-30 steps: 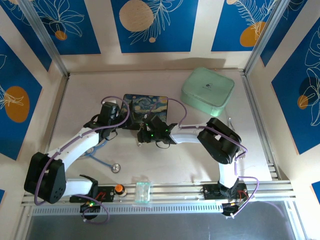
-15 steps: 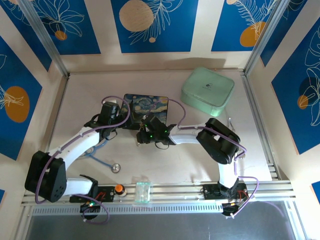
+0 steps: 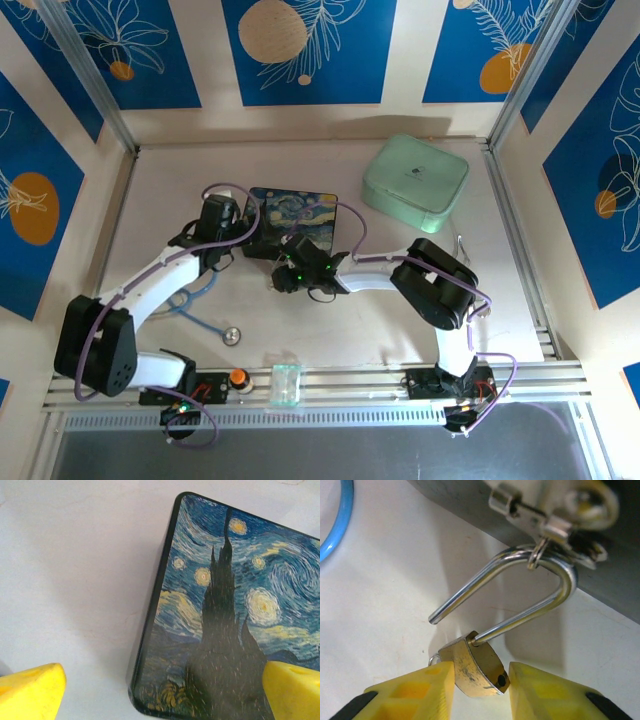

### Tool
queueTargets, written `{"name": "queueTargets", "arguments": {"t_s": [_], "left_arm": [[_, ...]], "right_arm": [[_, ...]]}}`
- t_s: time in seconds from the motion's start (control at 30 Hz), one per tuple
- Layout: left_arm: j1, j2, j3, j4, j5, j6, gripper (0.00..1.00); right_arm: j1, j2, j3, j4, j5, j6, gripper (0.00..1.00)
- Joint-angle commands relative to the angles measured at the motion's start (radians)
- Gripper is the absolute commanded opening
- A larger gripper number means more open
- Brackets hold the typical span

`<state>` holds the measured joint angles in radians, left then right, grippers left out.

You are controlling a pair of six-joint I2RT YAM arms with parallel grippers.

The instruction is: Unlock the padlock with the key

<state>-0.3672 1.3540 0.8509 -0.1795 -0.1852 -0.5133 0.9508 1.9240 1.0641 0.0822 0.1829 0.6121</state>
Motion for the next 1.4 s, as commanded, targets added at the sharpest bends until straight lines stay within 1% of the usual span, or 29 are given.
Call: {"name": "queueTargets", "arguments": {"t_s": [0.0,0.07,0.2,0.27,0.33,0.47,0.57,0.67,0.77,0.87,0.97,1.07,1.1,1.13,1.2,1.3,1.37], "left_arm": [[0.020,0.038,0.051,0.026,-0.008,0.027,1.00],[0.023,0.063,0.063,0.035,-0.020,0.037,1.00],[0.028,0.093,0.085,0.042,-0.033,0.044,1.00],[0.028,0.101,0.092,0.048,-0.031,0.044,0.99],[0.030,0.106,0.097,0.049,-0.033,0.048,1.00],[0.032,0.111,0.107,0.046,-0.039,0.057,1.00],[0.035,0.117,0.112,0.044,-0.043,0.066,1.00],[0.038,0.127,0.118,0.044,-0.049,0.077,1.00],[0.040,0.150,0.126,0.052,-0.075,0.096,1.00],[0.048,0.195,0.131,0.072,-0.093,0.114,1.00],[0.048,0.221,0.118,0.102,-0.074,0.124,1.00],[0.050,0.235,0.109,0.114,-0.041,0.122,1.00],[0.050,0.234,0.099,0.125,-0.028,0.121,0.97],[0.049,0.232,0.092,0.132,-0.021,0.116,0.94],[0.047,0.229,0.082,0.122,-0.012,0.104,0.87],[0.044,0.214,0.055,0.121,0.012,0.075,0.77],[0.037,0.201,0.033,0.121,0.030,0.063,0.72]], "right_arm": [[-0.010,0.053,-0.020,-0.116,0.015,0.059,0.33],[-0.017,0.058,-0.013,-0.125,0.010,0.070,0.35],[-0.008,0.054,0.003,-0.128,0.006,0.077,0.49],[0.004,0.056,0.020,-0.135,0.018,0.083,0.54],[0.014,0.073,0.051,-0.160,0.044,0.092,0.56],[0.019,0.128,0.113,-0.251,0.106,0.115,0.55],[0.016,0.148,0.110,-0.254,0.118,0.127,0.55],[0.012,0.147,0.088,-0.212,0.099,0.124,0.48],[0.002,0.138,0.067,-0.163,0.061,0.134,0.37],[-0.002,0.137,0.063,-0.159,0.052,0.143,0.31],[-0.005,0.124,0.041,-0.140,0.032,0.152,0.26],[-0.025,0.089,-0.015,-0.080,-0.031,0.185,0.23],[-0.034,0.075,-0.043,-0.047,-0.056,0.203,0.21],[-0.044,0.066,-0.067,-0.013,-0.083,0.215,0.16],[-0.076,0.052,-0.122,0.073,-0.155,0.253,0.12],[-0.116,0.037,-0.203,0.207,-0.225,0.307,0.11],[-0.130,0.016,-0.248,0.252,-0.229,0.323,0.11]]}}
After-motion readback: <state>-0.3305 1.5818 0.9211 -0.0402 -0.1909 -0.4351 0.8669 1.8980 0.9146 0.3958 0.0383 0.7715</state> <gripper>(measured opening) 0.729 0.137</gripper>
